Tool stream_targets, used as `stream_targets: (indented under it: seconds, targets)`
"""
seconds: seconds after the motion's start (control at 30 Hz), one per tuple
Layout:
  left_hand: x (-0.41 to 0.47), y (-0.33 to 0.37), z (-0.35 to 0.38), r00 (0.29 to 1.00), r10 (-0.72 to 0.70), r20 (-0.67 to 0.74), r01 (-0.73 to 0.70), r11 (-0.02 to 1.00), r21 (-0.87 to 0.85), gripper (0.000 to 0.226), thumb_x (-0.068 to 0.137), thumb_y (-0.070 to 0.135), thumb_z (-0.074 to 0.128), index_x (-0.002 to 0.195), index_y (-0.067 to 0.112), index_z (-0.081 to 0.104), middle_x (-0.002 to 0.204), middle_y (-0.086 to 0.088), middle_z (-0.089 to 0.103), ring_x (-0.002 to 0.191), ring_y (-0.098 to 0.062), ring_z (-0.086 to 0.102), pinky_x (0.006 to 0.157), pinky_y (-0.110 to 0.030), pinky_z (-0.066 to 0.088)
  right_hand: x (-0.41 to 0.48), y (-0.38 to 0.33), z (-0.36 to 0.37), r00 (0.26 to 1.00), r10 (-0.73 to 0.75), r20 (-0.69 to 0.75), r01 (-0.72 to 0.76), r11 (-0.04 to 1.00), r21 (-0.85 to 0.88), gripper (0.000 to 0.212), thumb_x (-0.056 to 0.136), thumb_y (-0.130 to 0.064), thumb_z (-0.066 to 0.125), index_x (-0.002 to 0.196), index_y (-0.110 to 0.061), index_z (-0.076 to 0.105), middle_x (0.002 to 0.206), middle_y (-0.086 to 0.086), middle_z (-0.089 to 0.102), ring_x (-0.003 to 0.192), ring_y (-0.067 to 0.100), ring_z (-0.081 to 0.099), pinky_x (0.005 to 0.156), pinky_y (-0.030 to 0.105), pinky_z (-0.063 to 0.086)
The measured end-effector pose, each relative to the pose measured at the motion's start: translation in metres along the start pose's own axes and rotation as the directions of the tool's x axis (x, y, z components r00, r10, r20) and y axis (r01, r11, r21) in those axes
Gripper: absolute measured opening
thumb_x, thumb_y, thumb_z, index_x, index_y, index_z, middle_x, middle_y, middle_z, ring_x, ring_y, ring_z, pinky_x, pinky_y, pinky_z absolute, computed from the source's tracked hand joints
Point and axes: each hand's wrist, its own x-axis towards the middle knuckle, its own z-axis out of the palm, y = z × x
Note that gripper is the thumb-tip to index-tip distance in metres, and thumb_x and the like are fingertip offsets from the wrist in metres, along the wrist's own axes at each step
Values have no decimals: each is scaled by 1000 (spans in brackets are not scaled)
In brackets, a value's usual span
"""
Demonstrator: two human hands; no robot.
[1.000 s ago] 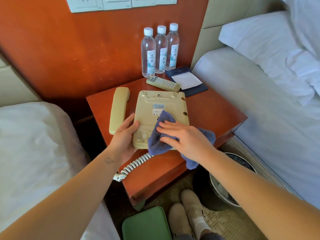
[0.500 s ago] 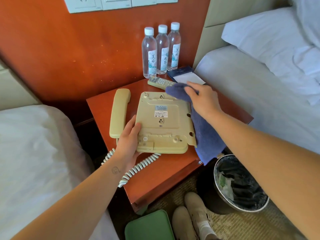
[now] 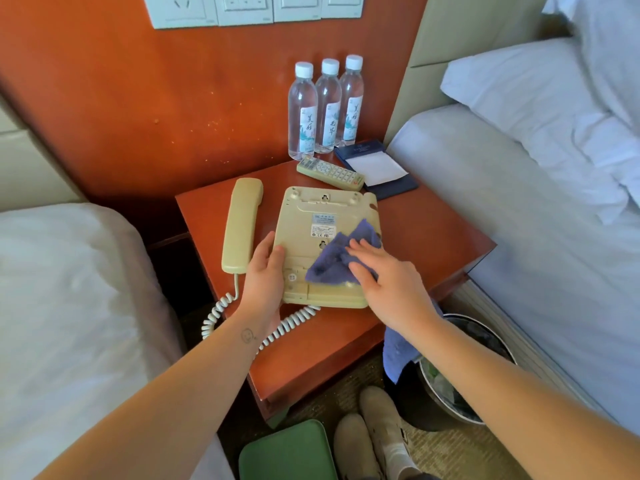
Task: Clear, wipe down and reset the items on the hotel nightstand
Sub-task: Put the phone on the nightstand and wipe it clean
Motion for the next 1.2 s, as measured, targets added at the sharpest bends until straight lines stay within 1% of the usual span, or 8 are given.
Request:
stream_targets:
  seconds: [0.1, 0.17, 0.2, 0.37, 0.63, 0.8, 1.03, 1.2]
  targets:
    - [-1, 3, -3, 999, -52, -17, 51, 998, -31, 37, 102, 27, 48, 139, 23, 47, 120, -5, 67, 96, -20, 68, 78, -41, 59, -6, -11, -13, 999, 41, 22, -40, 999, -37, 30, 102, -31, 46, 121, -20, 66, 120, -1, 68, 119, 22, 58, 94, 36, 43]
    - [-3, 6, -4, 996, -91, -8, 91, 994, -58, 34, 99, 28, 55, 131, 15, 54, 105, -7, 71, 80, -17, 71, 62, -33, 58, 15, -17, -22, 994, 83, -74, -86, 996, -34, 26, 101, -29, 46, 85, -15, 61, 79, 5, 64, 91, 36, 61, 73, 39, 42]
    - [-5, 7, -5, 995, -103, 7, 103, 993, -64, 35, 97, 29, 59, 128, 13, 56, 102, -8, 73, 79, -17, 72, 61, -31, 58, 32, -19, -26, 983, 117, -141, -120, 993, -13, 27, 101, -27, 46, 79, -15, 56, 78, 8, 62, 89, 38, 60, 70, 38, 38]
    - [-9, 10, -8, 991, -113, 65, 119, 989, -93, 45, 88, 22, 70, 130, 17, 55, 107, -8, 73, 92, -24, 73, 70, -37, 61, 131, -35, -21, 963, 150, -224, -155, 988, -8, 25, 103, -26, 41, 94, -11, 59, 110, 18, 64, 106, 38, 55, 72, 34, 31]
    - [-12, 10, -15, 992, -19, 128, 41, 985, -169, 50, 88, 15, 68, 134, 28, 53, 112, -9, 72, 101, -30, 70, 83, -48, 58, 183, -53, -13, 998, 23, 63, -16, 993, -115, 33, 103, -28, 37, 82, -8, 53, 96, 15, 57, 96, 30, 54, 76, 35, 36]
    - [-14, 4, -10, 996, 16, 84, 2, 979, -204, 48, 90, 17, 67, 135, 26, 54, 111, -8, 72, 101, -27, 70, 85, -51, 58, 168, -24, -31, 996, 50, 67, -37, 981, -189, 35, 103, -32, 38, 85, -11, 59, 104, 16, 63, 102, 34, 56, 76, 34, 37]
    - [-17, 2, 5, 995, -8, 100, 30, 975, -220, 54, 88, 18, 70, 137, 27, 51, 113, -7, 72, 101, -26, 70, 90, -54, 55, 139, 12, -35, 939, 243, -241, -256, 966, -22, 41, 105, -28, 34, 123, -4, 60, 128, 23, 58, 118, 41, 51, 94, 39, 37]
    - [-21, -1, 3, 996, -37, 77, 56, 965, -256, 46, 90, 17, 67, 133, 27, 55, 111, -6, 73, 100, -25, 71, 89, -53, 56, 122, 31, -43, 709, 484, -514, -353, 874, 335, 39, 106, -25, 31, 125, -1, 54, 130, 24, 55, 121, 40, 49, 94, 37, 33]
